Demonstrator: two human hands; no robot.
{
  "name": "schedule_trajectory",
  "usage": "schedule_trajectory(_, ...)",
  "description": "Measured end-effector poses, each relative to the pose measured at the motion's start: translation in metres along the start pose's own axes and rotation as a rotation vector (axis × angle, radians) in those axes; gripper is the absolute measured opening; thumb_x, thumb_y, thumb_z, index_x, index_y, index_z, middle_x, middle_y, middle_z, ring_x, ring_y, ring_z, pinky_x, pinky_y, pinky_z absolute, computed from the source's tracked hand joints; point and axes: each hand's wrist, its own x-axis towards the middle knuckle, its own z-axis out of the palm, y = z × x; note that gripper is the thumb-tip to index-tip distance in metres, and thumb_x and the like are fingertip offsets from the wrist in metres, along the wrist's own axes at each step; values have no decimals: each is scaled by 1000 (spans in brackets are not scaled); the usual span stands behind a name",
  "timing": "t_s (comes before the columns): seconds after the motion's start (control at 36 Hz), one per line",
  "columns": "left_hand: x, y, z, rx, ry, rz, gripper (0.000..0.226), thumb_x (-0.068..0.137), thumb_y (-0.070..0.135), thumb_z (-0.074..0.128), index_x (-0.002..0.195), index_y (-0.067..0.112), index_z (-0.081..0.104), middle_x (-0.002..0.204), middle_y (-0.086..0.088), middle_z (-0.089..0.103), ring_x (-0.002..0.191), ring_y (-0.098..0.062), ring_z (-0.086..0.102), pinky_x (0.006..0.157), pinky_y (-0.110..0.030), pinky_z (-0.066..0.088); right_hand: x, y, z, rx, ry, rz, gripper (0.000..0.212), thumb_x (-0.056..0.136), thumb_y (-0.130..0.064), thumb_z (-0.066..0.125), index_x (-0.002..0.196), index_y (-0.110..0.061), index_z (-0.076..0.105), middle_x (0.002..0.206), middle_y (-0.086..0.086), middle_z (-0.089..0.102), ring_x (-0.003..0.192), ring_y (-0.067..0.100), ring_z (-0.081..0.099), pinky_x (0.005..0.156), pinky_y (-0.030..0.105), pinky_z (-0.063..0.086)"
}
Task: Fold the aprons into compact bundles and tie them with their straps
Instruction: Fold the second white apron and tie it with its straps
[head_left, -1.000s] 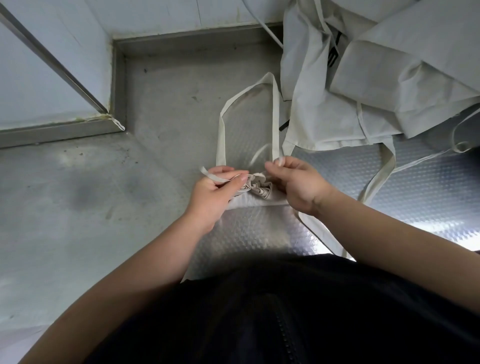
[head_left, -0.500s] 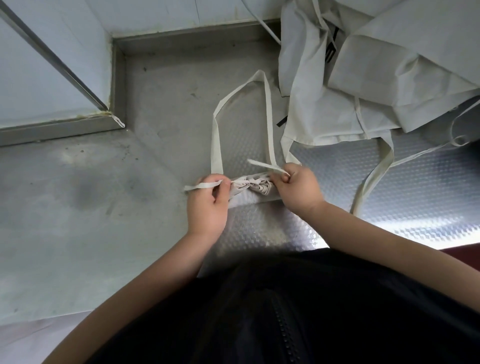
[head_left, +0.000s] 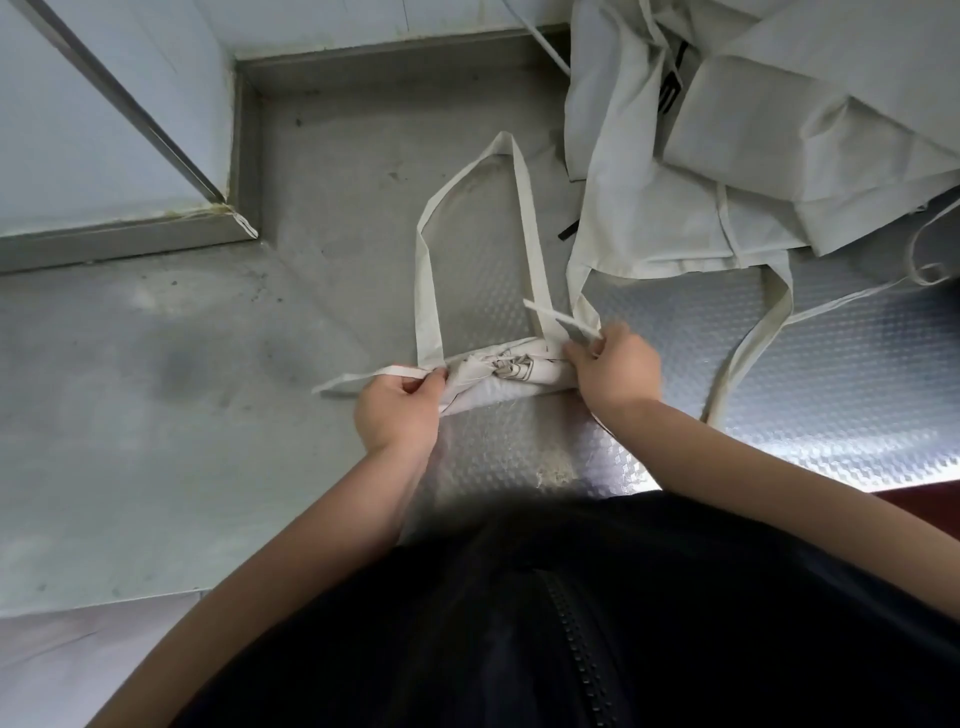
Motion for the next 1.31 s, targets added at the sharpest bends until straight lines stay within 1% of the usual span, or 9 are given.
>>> schedule_trajectory(0.11, -1, 0, 2, -36, 137, -9, 39, 68, 30, 81, 93, 7, 63, 92, -4, 66, 87, -22, 65, 68, -26, 47, -4, -3, -11, 55, 70, 110, 56, 84, -34, 69, 115, -4, 34, 102, 12, 58, 97, 32, 59, 73, 33, 41)
schedule_trajectory(0.22, -16, 4, 5, 119, 304, 77, 89, 61, 25, 86, 128, -4, 35, 126, -24, 35, 117, -37, 37, 99, -34, 33, -9, -3, -4, -283, 73, -65, 33, 95, -35, 53, 108, -8, 39, 93, 11, 60, 89, 33, 61, 72, 38, 45)
schedule_trajectory(0.36, -10, -13, -1, 363, 114, 836, 20, 80, 17, 59, 97, 6, 62, 95, -15, 58, 87, -37, 58, 78, -39, 47, -8, 9, 1, -632, -87, -582, 37, 97, -13, 42, 132, -21, 51, 118, 11, 50, 94, 33, 59, 68, 34, 40)
schedule_trajectory(0.53, -5, -24, -13, 566, -56, 1085, 32, 85, 17, 44, 96, 5, 72, 91, -8, 67, 75, -30, 63, 66, -33, 56, -3, 22, -5, -543, -200, -763, 29, 83, -8, 54, 107, -8, 71, 99, 19, 61, 70, 38, 64, 54, 37, 49)
schedule_trajectory(0.69, -2, -47, -24, 566, -176, 1073, 46, 88, 33, 49, 122, 6, 61, 118, -3, 50, 105, -26, 46, 97, -28, 35, 0, 38, -14, -637, -292, -839, 58, 76, -42, 44, 116, -6, 66, 115, 25, 59, 91, 40, 65, 80, 51, 51)
schedule_trajectory(0.86, 4, -38, -23, 514, -134, 1010, 37, 89, 27, 47, 111, 7, 68, 106, -3, 57, 98, -21, 42, 91, -24, 34, -4, 33, -10, -646, -201, -732, 62, 88, -56, 22, 133, -27, 53, 106, 16, 61, 91, 40, 60, 88, 46, 45)
schedule_trajectory(1.0, 10, -24, -23, 584, -105, 983, 37, 91, 28, 40, 101, 6, 69, 97, -8, 64, 93, -22, 42, 84, -31, 40, -1, 23, -11, -587, -157, -731, 40, 100, -37, 33, 137, -27, 44, 111, 7, 63, 105, 30, 56, 96, 39, 26)
schedule_trajectory(1.17, 16, 6, -23, 650, -113, 723, 32, 96, 28, 35, 83, 8, 56, 94, -14, 61, 94, -34, 51, 78, -39, 32, 4, 12, -14, -429, -284, -705, 33, 98, -31, 44, 123, -13, 56, 106, 11, 60, 104, 28, 53, 91, 33, 33)
schedule_trajectory(1.31, 25, 29, -26, 423, -252, 545, 32, 97, 21, 37, 75, 1, 49, 83, -24, 56, 80, -32, 51, 69, -36, 28, 5, -2, -15, -245, -422, -598, 37, 90, -46, 55, 76, -11, 54, 77, 2, 54, 78, 22, 53, 65, 27, 32)
